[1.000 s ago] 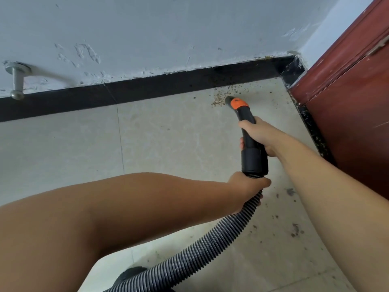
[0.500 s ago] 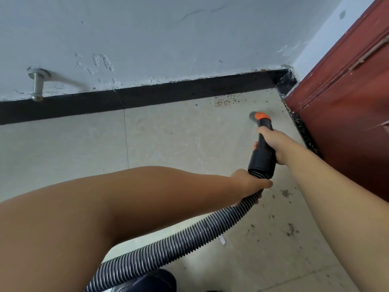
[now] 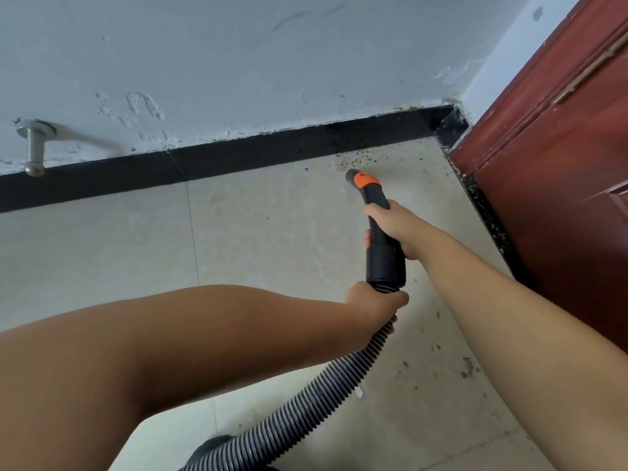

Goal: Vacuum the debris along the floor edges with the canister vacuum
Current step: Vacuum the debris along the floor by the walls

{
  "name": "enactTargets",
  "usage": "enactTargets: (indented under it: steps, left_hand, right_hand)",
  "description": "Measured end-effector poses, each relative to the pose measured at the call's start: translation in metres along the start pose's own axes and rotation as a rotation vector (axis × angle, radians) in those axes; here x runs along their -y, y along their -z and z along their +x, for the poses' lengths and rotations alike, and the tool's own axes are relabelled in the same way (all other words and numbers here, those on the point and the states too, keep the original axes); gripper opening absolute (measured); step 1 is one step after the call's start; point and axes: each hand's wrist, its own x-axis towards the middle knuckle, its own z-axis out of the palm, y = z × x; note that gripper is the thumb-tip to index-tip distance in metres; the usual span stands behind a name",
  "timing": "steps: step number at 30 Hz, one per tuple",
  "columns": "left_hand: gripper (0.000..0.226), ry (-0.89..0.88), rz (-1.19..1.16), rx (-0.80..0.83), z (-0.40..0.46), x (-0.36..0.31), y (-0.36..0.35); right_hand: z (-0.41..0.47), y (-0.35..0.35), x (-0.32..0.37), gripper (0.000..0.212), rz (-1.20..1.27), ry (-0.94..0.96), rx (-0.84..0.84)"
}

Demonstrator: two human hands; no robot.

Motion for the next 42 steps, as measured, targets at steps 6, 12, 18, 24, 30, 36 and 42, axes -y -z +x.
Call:
enactTargets:
  steps: [6,12,18,24,30,36,42]
  left_hand:
    - [0.034,-0.038,0.038,-0.002,0.028,-0.025,0.014]
    - [0.038,0.0,0.072,0.089,0.055,-0.055,0.003]
    - [0.03,0.103,-0.031,0.264,0.046,-0.048,0.003]
    - [0.021,0.089,-0.174,0.154,0.026,-0.012,0.007]
    - [0.019,0.034,-0.148,0.058,0.024,-0.014,0.024]
    - [0.023,-0.068,0.001,0.047,0.049,-0.048,0.029]
    - [0.029,-0.14,0.063,0.025,0.078,-0.07,0.013]
  right_hand:
    - [0.03,0.007,0.017,0.023,0.063,0.021,-0.196]
    - [0.052,0.041,0.027,0.03,0.062,0.016,-0.32]
    - [0.041,0.032,0.03,0.01,0.012,-0.012,-0.128]
    - [0.025,-0.006,0.017,0.013,-0.127,0.02,0.02]
    - [0.027,-0.022,0.024,0.018,-0.072,0.023,-0.006]
    - [0.051,0.01,0.037,0.023,0.102,0.012,-0.222]
    - [0.069,0.04,0.052,0.02,0.132,-0.003,-0.351]
